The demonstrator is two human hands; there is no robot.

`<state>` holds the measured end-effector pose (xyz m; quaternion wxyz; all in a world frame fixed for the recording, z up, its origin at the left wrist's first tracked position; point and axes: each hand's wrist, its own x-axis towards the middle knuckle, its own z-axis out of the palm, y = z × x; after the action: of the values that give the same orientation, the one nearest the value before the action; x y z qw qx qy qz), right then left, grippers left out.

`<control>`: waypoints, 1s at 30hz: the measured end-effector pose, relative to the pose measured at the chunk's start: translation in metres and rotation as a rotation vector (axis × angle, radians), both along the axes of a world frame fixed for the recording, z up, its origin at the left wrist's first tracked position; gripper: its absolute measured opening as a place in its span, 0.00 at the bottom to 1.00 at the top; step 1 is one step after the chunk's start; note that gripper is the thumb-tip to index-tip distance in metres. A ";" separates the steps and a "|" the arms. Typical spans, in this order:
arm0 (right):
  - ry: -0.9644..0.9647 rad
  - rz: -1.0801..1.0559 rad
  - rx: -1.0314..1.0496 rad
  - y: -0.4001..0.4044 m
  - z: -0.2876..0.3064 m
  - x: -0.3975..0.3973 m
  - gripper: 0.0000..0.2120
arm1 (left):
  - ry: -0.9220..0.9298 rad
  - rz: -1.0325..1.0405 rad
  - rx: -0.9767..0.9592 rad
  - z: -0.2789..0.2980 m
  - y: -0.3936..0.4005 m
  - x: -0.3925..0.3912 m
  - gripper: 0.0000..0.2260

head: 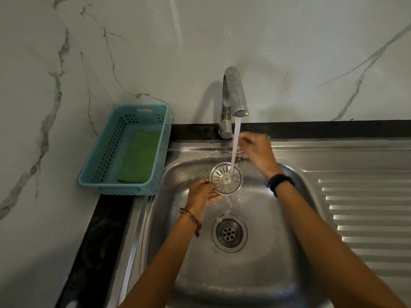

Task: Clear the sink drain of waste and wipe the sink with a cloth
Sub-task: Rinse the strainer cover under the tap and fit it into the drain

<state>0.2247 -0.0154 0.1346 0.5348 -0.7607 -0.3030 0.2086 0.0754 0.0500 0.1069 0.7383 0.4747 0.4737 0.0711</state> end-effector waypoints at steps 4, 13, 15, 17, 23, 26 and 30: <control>-0.035 -0.038 0.007 0.046 0.022 0.025 0.13 | -0.006 -0.024 -0.035 0.001 -0.003 0.005 0.04; 0.742 -0.031 0.344 0.053 0.008 0.019 0.10 | 0.004 -0.023 -0.006 -0.014 -0.002 -0.004 0.09; 0.812 -0.131 0.443 0.038 -0.004 0.010 0.06 | -0.001 -0.020 0.002 -0.020 -0.002 -0.008 0.07; 0.669 -0.224 0.317 0.011 -0.024 -0.009 0.07 | -0.020 -0.010 0.015 -0.026 -0.003 -0.013 0.07; 0.243 0.079 -0.214 -0.062 -0.073 -0.061 0.13 | -0.064 -0.065 0.142 -0.052 -0.019 -0.030 0.08; -0.331 0.142 -0.269 -0.075 -0.074 -0.078 0.09 | -0.163 -0.064 0.133 -0.070 -0.030 -0.038 0.08; -0.659 0.262 -0.420 -0.086 -0.091 -0.085 0.13 | 0.042 -0.178 0.362 -0.101 -0.030 -0.046 0.11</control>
<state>0.1399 -0.1010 0.0437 0.2111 -0.8343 -0.5034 0.0774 0.0290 0.0196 0.0061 0.6342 0.6411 0.4249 0.0796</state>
